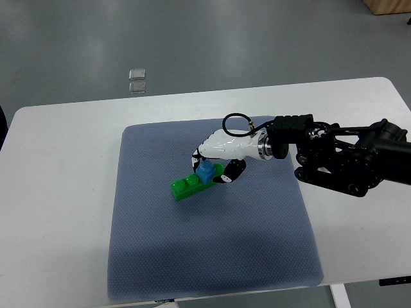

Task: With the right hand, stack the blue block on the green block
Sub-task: 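Lower the blue block onto the green block's studs and press, then open the right hand and lift it away from the blocks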

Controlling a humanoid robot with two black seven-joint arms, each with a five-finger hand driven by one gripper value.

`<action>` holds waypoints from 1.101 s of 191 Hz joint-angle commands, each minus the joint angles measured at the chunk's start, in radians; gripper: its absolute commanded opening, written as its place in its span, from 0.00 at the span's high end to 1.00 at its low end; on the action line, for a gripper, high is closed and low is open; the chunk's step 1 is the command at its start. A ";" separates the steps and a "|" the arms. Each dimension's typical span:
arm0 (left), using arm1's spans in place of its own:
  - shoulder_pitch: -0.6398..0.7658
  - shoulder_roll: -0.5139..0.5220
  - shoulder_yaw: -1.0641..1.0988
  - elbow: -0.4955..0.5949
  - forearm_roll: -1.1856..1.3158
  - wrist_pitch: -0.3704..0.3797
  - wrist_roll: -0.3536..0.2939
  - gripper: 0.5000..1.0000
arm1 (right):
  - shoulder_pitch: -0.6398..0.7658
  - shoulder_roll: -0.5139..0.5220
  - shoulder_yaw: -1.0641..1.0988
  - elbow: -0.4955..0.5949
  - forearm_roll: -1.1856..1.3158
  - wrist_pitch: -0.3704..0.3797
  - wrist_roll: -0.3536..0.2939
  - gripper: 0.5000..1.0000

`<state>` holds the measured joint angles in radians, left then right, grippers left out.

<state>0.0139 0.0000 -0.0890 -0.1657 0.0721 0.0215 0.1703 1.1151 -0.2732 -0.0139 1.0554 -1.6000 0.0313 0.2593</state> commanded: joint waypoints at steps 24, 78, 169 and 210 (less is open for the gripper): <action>0.000 0.000 0.000 0.000 0.000 0.000 0.000 0.00 | 0.002 0.000 0.000 0.000 0.003 0.005 0.000 0.50; 0.000 0.000 0.000 0.000 0.000 0.000 0.000 0.00 | 0.009 0.011 0.000 0.000 0.014 0.010 -0.003 0.28; 0.000 0.000 0.000 0.000 0.000 0.000 0.000 0.00 | 0.017 0.017 0.002 -0.002 0.051 0.010 -0.011 0.20; 0.000 0.000 0.000 0.000 0.000 0.000 0.000 0.00 | 0.020 0.015 0.003 -0.003 0.078 0.013 -0.012 0.18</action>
<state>0.0138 0.0000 -0.0890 -0.1657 0.0721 0.0216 0.1703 1.1336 -0.2564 -0.0123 1.0524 -1.5344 0.0416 0.2472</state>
